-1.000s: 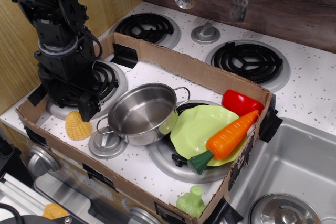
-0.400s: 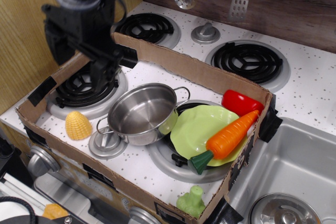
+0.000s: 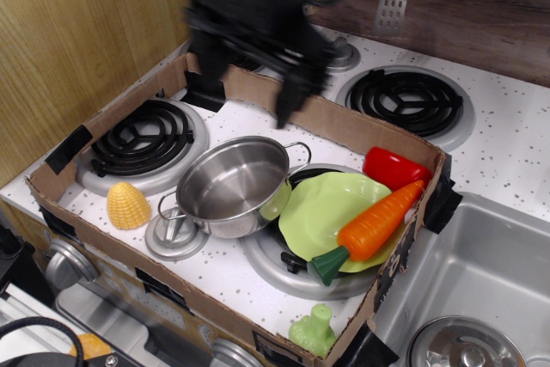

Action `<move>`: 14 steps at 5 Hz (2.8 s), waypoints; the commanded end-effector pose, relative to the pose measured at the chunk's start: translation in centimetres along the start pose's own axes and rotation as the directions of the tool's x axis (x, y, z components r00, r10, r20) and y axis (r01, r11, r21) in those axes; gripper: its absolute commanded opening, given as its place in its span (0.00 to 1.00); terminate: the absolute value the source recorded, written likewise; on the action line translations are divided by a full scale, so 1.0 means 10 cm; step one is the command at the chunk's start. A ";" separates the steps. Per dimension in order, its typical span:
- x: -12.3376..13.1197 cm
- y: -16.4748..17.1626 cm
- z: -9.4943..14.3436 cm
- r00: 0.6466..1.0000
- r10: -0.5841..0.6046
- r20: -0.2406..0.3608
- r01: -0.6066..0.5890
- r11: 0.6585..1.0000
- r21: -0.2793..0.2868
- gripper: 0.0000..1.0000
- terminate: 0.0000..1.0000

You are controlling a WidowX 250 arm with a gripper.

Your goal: Take carrot off plate

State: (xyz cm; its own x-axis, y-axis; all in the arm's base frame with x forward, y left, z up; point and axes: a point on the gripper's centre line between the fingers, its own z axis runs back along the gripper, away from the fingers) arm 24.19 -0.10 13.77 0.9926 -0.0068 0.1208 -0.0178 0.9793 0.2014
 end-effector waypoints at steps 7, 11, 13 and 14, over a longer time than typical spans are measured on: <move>-0.01 -0.85 -0.82 0.995 0.068 0.072 -0.061 0.993 -0.104 1.00 0.00; -0.01 -0.90 -0.81 0.993 0.114 0.006 -0.111 0.977 -0.184 0.00 0.00; 0.07 -0.73 -0.29 0.990 0.139 -0.005 -0.138 0.981 -0.133 0.00 0.00; 0.06 -0.44 -0.11 0.991 0.132 0.004 -0.132 0.989 -0.064 0.00 0.00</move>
State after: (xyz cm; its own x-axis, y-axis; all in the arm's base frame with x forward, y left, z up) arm 24.18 -3.66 10.54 0.9870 0.1235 0.1026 -0.1372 0.9807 0.1392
